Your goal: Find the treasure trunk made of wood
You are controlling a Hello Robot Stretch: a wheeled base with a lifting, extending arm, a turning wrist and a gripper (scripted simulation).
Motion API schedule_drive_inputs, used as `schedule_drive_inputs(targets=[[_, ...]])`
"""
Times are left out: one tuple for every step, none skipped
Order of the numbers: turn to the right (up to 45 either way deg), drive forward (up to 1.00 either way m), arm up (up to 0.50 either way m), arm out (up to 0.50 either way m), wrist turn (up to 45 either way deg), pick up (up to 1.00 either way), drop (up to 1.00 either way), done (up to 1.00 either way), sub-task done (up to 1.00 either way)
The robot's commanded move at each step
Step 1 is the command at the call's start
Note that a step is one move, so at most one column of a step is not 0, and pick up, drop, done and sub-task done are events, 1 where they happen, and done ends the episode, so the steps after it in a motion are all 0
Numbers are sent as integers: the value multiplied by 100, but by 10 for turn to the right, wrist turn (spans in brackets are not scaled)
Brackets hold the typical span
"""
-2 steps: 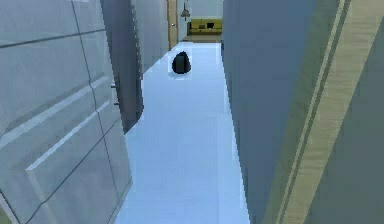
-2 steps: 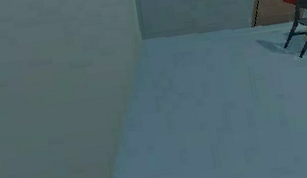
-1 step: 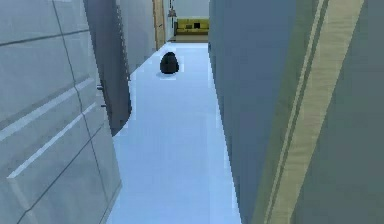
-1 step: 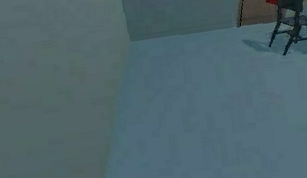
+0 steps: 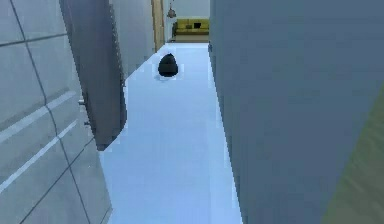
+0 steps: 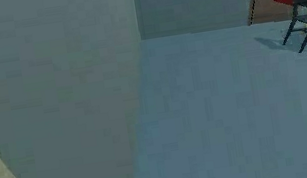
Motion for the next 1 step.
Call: schedule_drive_inputs(targets=[[0, 100, 0, 0, 0, 0, 0, 0, 0]])
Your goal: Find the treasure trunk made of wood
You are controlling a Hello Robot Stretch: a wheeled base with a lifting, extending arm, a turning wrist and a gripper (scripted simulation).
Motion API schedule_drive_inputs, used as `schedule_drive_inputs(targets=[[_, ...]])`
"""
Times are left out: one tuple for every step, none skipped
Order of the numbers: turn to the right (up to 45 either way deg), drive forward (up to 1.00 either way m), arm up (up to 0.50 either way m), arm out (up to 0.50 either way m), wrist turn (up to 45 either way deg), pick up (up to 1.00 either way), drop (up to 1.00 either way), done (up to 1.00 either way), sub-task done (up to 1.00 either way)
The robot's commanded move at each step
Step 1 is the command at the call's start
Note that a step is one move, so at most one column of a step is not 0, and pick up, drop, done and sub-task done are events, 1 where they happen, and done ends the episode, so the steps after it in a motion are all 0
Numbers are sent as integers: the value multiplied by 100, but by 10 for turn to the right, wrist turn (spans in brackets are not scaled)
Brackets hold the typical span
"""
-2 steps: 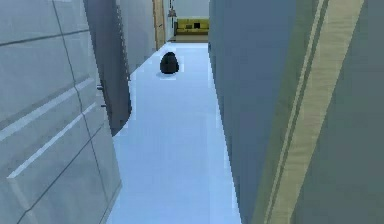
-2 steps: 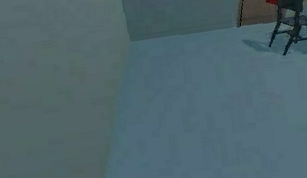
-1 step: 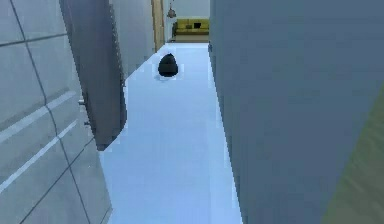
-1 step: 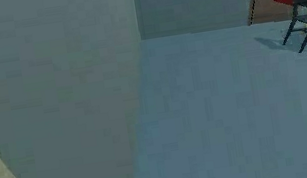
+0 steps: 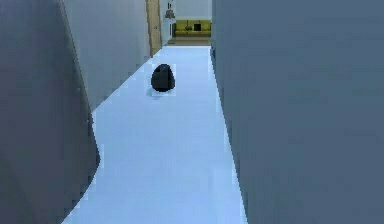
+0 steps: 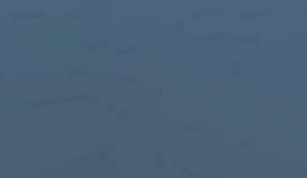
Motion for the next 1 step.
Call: schedule_drive_inputs(targets=[[120, 0, 0, 0, 0, 0, 0, 0, 0]])
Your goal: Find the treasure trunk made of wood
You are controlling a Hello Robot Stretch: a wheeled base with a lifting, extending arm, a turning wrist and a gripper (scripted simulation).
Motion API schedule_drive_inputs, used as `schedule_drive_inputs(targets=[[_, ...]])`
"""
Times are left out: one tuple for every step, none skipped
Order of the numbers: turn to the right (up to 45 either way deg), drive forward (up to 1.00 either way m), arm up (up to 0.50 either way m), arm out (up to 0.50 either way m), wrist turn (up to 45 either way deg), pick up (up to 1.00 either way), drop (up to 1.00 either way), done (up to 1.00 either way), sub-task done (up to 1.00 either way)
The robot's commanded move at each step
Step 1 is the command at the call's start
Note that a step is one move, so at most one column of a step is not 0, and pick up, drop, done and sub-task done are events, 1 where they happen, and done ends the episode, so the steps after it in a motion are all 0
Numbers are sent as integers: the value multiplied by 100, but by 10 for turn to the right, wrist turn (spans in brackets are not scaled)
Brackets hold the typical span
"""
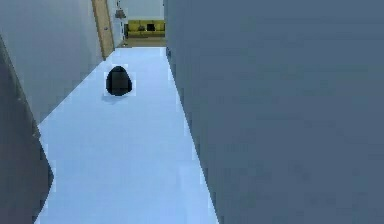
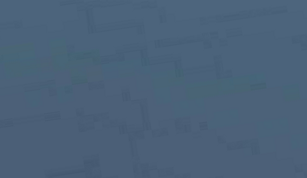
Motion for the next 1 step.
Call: schedule_drive_inputs(targets=[[0, 25, 0, 0, 0, 0, 0, 0, 0]])
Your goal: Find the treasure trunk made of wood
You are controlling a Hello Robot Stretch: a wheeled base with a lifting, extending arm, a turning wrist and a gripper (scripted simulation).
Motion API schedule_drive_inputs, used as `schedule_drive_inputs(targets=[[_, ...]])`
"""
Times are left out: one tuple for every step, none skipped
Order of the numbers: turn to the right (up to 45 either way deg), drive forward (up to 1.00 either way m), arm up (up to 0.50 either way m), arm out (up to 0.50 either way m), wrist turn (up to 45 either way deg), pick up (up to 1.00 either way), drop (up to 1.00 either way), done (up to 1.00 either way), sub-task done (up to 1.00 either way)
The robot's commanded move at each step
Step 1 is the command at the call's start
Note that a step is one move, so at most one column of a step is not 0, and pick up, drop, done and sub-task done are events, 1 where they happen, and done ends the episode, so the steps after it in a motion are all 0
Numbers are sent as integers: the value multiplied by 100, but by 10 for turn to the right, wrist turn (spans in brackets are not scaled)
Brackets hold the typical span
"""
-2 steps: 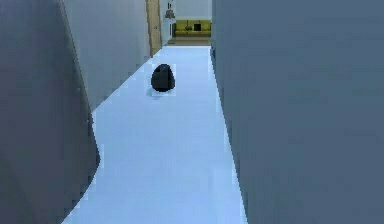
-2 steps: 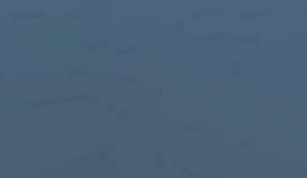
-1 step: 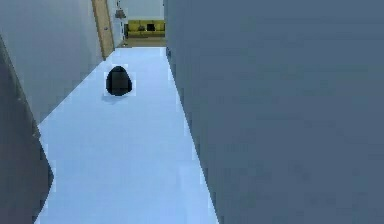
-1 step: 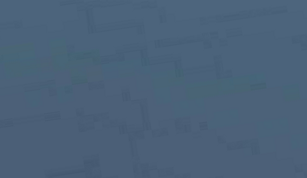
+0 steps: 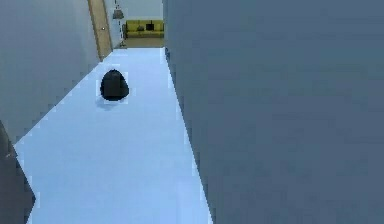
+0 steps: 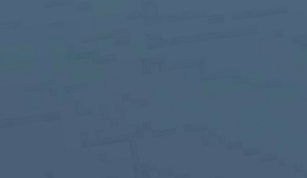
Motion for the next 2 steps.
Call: schedule_drive_inputs(targets=[[-300, 0, 0, 0, 0, 0, 0, 0, 0], [0, 100, 0, 0, 0, 0, 0, 0, 0]])
